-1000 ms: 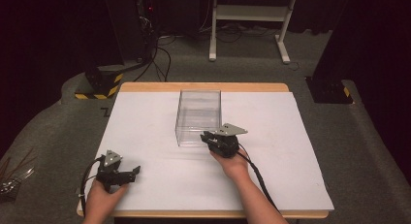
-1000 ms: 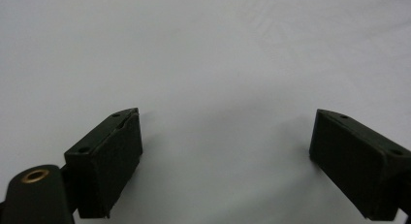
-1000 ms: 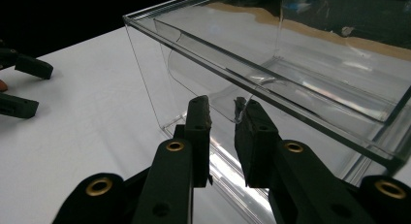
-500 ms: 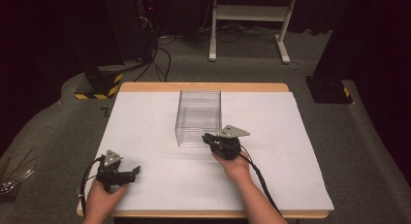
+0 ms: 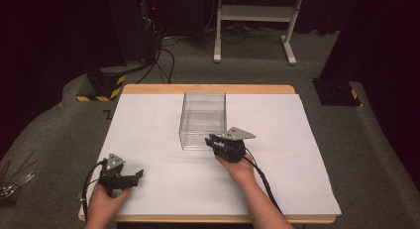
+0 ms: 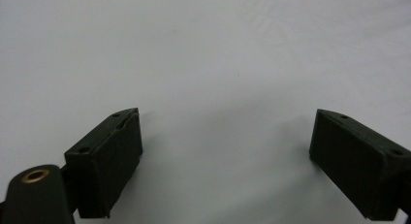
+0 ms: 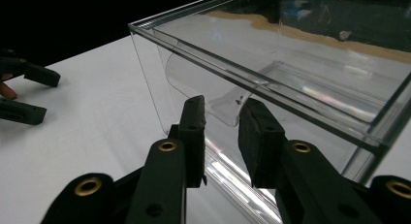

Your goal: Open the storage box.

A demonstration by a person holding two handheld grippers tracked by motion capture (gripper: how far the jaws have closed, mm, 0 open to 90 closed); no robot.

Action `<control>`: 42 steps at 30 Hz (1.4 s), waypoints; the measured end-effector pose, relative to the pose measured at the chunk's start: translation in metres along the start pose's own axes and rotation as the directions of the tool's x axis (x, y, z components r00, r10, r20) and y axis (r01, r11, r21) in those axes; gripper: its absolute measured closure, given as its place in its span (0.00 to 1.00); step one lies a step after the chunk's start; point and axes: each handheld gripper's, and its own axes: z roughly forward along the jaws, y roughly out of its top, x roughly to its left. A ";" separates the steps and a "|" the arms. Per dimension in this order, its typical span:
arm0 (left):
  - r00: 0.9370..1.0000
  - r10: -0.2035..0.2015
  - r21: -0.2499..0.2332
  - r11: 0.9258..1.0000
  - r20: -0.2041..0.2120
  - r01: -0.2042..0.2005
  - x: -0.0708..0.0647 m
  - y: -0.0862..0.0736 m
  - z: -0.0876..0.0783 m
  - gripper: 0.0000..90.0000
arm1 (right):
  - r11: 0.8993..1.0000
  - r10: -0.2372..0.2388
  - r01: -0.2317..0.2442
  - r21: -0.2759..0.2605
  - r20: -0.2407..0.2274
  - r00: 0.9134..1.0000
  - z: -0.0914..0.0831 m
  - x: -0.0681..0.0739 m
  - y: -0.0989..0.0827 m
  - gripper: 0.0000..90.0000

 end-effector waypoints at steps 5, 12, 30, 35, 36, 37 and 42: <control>1.000 -0.001 0.000 1.000 0.000 0.001 0.000 0.000 0.000 0.13 | 1.000 -0.005 0.005 0.007 -0.002 1.000 0.003 0.001 0.003 0.79; 1.000 0.000 0.000 1.000 0.000 0.000 0.000 0.000 0.000 0.13 | 1.000 -0.001 0.002 0.018 -0.036 0.999 -0.001 -0.004 0.001 0.88; 1.000 0.001 0.000 1.000 0.000 -0.001 0.000 0.000 0.000 0.13 | 1.000 -0.013 0.013 0.007 -0.062 0.998 -0.010 0.000 -0.006 0.92; 1.000 0.001 0.000 1.000 0.000 -0.001 0.000 0.000 0.000 0.13 | 1.000 -0.012 0.013 0.008 -0.072 0.997 -0.014 0.003 -0.009 0.93; 1.000 -0.001 0.000 1.000 0.000 0.001 0.000 0.000 0.000 0.13 | 1.000 -0.015 0.015 0.009 -0.072 0.997 -0.015 0.004 -0.009 0.93; 1.000 0.000 0.000 1.000 0.000 0.000 0.000 0.000 0.000 0.13 | 1.000 -0.014 0.015 0.009 -0.074 0.997 -0.016 0.004 -0.009 0.93; 1.000 0.000 0.000 1.000 0.000 0.000 0.000 0.000 0.000 0.13 | 1.000 -0.021 0.022 0.011 -0.083 0.996 -0.021 0.009 -0.012 0.93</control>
